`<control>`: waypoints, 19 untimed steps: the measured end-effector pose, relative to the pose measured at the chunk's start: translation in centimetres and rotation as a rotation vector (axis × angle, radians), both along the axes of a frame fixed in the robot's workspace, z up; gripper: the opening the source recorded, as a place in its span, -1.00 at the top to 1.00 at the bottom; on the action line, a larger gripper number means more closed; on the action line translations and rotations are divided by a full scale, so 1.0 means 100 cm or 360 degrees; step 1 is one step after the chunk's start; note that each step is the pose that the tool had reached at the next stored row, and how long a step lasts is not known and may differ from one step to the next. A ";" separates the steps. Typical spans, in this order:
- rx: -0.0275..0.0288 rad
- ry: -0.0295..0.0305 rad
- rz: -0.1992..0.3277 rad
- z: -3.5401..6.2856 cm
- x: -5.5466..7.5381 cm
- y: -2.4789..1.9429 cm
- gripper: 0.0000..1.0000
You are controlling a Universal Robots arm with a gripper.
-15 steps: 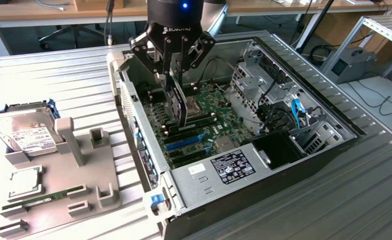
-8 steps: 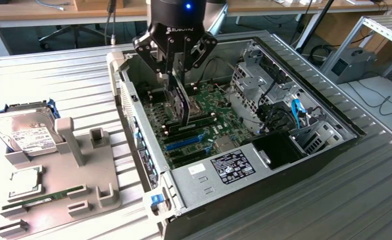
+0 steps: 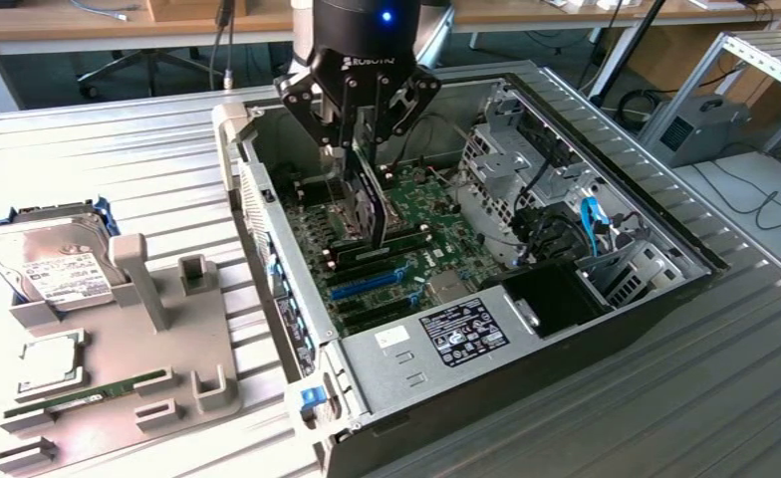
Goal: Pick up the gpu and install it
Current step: 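Pick up the gpu and move the gpu toward the slot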
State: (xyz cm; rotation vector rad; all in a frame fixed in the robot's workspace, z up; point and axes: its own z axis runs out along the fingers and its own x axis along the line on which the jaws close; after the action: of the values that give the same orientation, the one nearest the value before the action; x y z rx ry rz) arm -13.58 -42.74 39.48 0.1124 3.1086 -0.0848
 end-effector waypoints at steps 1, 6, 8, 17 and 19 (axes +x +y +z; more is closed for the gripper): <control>-0.00003 0.00000 0.0000 -0.0003 0.001 0.0001 0.48; -0.00028 0.00001 0.0000 -0.0019 0.006 0.0009 0.48; -0.00041 0.00000 0.0000 -0.0025 0.007 0.0011 0.48; -0.00100 0.00001 0.0000 -0.0054 0.015 0.0023 0.48; -0.00118 0.00001 0.0000 -0.0066 0.018 0.0027 0.48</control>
State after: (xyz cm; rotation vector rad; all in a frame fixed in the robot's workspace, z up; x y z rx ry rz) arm -11.78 -42.48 38.82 0.1122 3.1081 -0.0963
